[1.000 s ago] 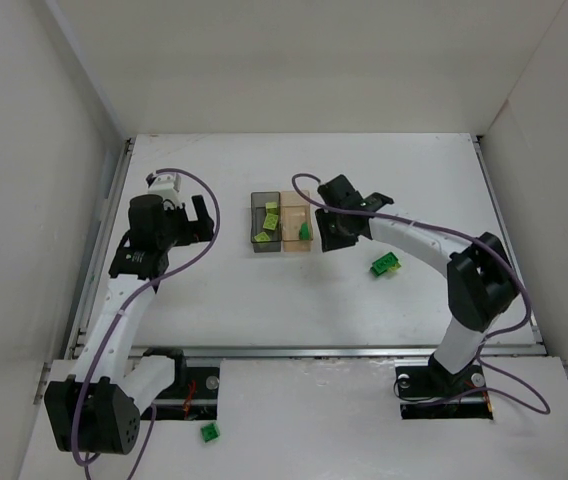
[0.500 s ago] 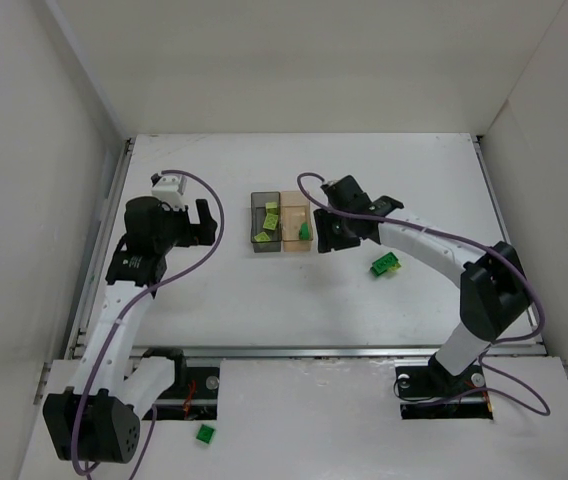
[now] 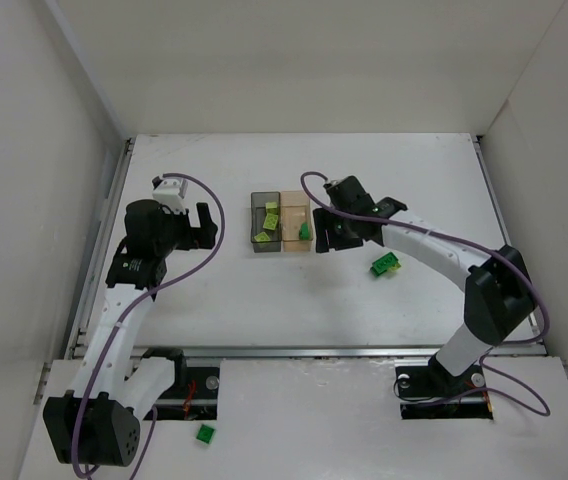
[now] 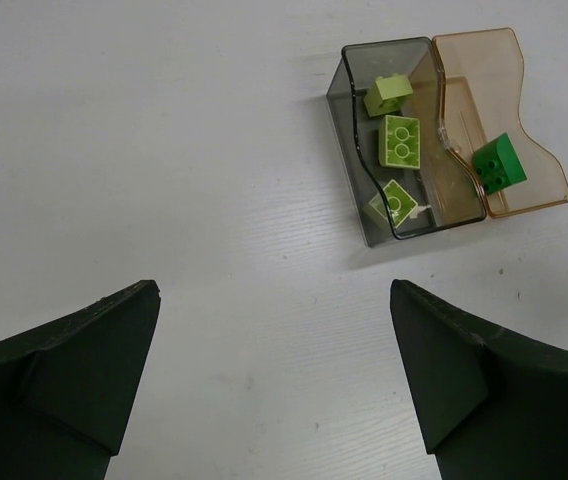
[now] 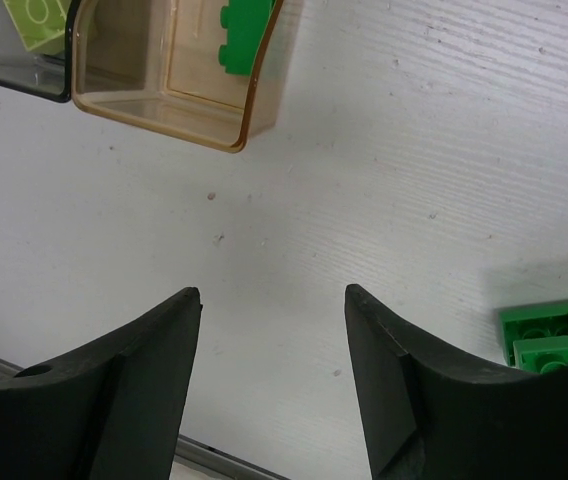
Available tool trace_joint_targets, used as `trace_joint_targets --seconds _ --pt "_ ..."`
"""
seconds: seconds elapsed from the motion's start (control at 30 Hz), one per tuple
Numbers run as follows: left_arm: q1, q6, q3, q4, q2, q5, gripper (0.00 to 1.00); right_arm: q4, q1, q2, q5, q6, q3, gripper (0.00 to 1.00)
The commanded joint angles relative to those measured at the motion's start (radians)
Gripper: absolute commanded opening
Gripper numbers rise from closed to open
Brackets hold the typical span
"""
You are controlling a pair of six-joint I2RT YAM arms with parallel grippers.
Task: Sort the legos into containers by color
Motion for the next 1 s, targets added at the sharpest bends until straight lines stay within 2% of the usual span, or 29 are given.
trace_joint_targets --seconds 0.0,0.97 --pt "0.006 0.012 0.004 0.011 -0.01 0.021 0.99 0.048 -0.002 -0.051 0.002 0.018 -0.01 0.65" --pt "0.006 -0.006 0.004 -0.007 -0.02 0.039 0.99 0.048 -0.002 -0.069 0.011 0.007 -0.04 0.65"
